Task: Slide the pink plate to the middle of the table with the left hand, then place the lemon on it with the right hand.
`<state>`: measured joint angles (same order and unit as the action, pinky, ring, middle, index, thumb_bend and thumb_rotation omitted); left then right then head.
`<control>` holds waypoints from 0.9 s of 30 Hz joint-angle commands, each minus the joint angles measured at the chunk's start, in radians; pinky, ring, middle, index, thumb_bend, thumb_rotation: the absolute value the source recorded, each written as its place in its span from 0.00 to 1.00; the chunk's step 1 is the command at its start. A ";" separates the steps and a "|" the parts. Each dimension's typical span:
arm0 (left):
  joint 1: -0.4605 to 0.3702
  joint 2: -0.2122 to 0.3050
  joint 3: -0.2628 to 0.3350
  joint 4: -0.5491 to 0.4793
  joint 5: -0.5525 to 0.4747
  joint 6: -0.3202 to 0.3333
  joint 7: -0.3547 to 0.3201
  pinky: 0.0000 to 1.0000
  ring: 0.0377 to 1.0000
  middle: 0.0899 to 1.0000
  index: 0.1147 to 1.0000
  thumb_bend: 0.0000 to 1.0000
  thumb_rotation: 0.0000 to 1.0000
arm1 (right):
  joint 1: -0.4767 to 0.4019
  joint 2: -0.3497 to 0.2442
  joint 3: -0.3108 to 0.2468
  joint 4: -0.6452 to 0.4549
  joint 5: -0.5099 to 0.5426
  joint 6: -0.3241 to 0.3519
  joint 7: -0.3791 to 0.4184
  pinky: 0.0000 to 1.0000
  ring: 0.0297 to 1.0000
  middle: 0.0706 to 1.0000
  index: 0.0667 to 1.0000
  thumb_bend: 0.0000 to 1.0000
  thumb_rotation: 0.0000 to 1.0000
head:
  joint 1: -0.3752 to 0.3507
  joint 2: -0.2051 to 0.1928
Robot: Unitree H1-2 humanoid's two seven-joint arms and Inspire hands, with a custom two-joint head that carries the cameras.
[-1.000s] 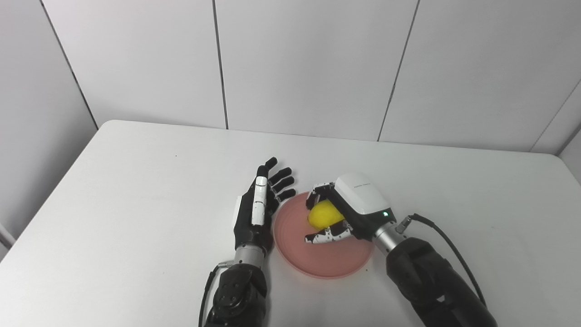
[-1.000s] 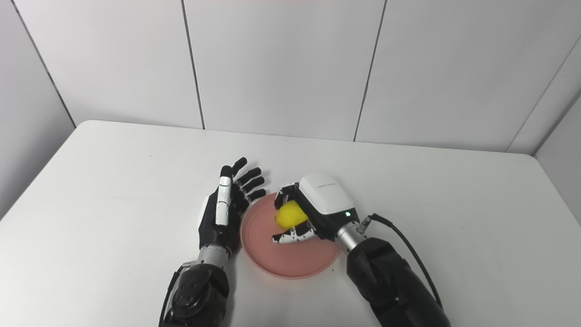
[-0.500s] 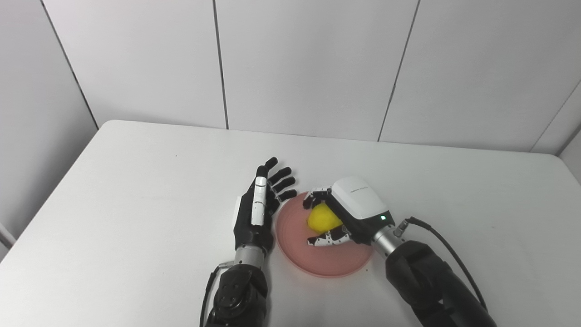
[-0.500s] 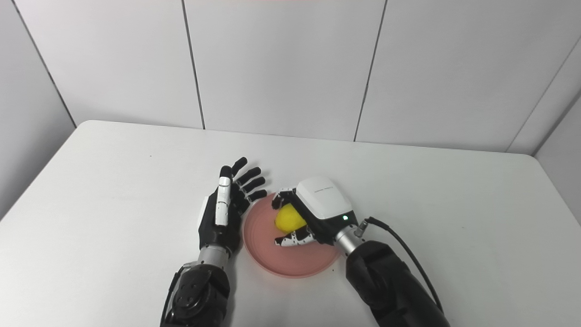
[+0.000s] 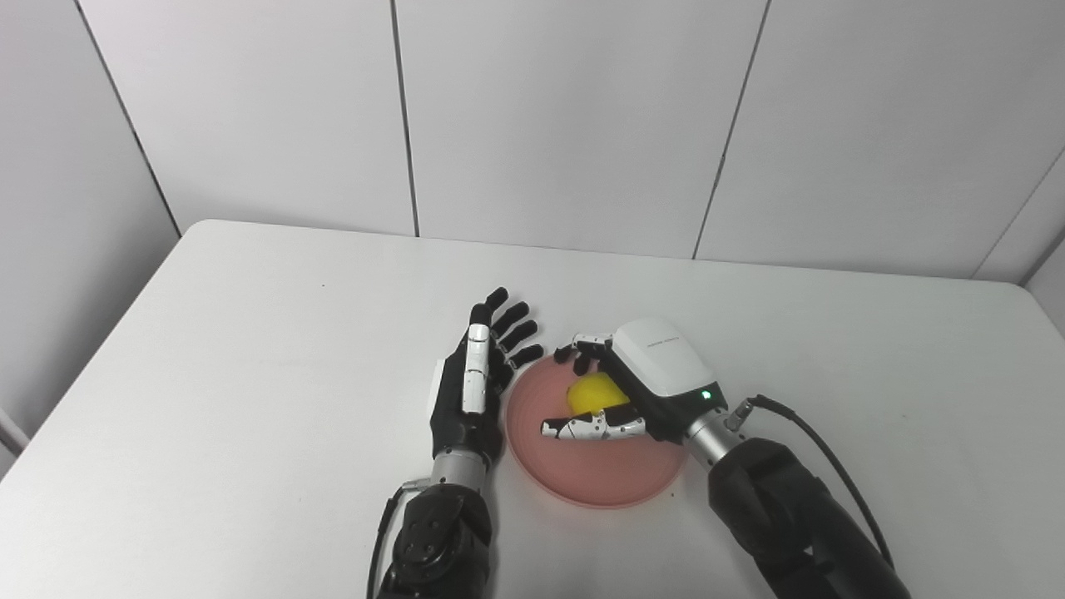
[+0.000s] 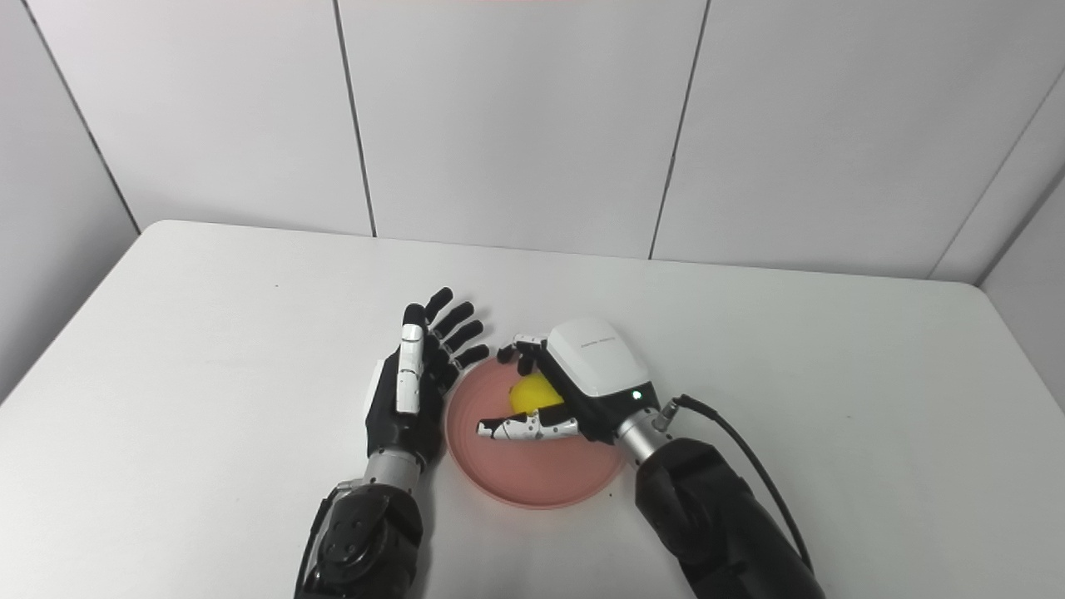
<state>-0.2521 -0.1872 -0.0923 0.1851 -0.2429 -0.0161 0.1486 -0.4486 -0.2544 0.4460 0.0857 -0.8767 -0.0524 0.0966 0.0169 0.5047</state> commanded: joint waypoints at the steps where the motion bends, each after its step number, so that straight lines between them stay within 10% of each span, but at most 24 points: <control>1: 0.004 -0.082 -0.002 0.009 -0.001 0.009 -0.004 0.71 0.79 0.80 0.82 0.79 0.89 | -0.034 0.003 -0.021 -0.026 0.022 -0.062 -0.056 0.44 0.51 0.57 0.63 0.58 0.76 | 0.001 0.000; 12: -0.007 -0.081 0.009 0.003 0.011 0.011 0.011 0.71 0.77 0.78 0.86 0.78 0.92 | -0.035 0.016 -0.059 -0.046 0.067 -0.096 -0.114 0.50 0.60 0.68 0.72 0.55 0.83 | 0.001 0.000; 20: -0.018 -0.078 0.022 0.008 0.028 -0.002 0.025 0.79 0.81 0.77 0.82 0.83 0.88 | 0.032 0.109 -0.224 -0.015 0.537 -0.130 -0.066 0.70 0.75 0.77 0.76 0.71 0.91 | 0.011 -0.002; 27: -0.028 -0.064 0.037 0.016 0.030 -0.023 0.011 0.85 0.83 0.81 0.82 0.83 0.87 | 0.068 0.183 -0.335 0.064 0.767 -0.163 -0.060 0.74 0.79 0.81 0.82 0.62 0.96 | 0.002 -0.002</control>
<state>-0.2626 -0.1869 -0.0671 0.1927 -0.2147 -0.0301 0.1503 -0.3510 -0.0785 0.1298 0.1671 -0.1521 -0.1605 0.0370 0.0184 0.5016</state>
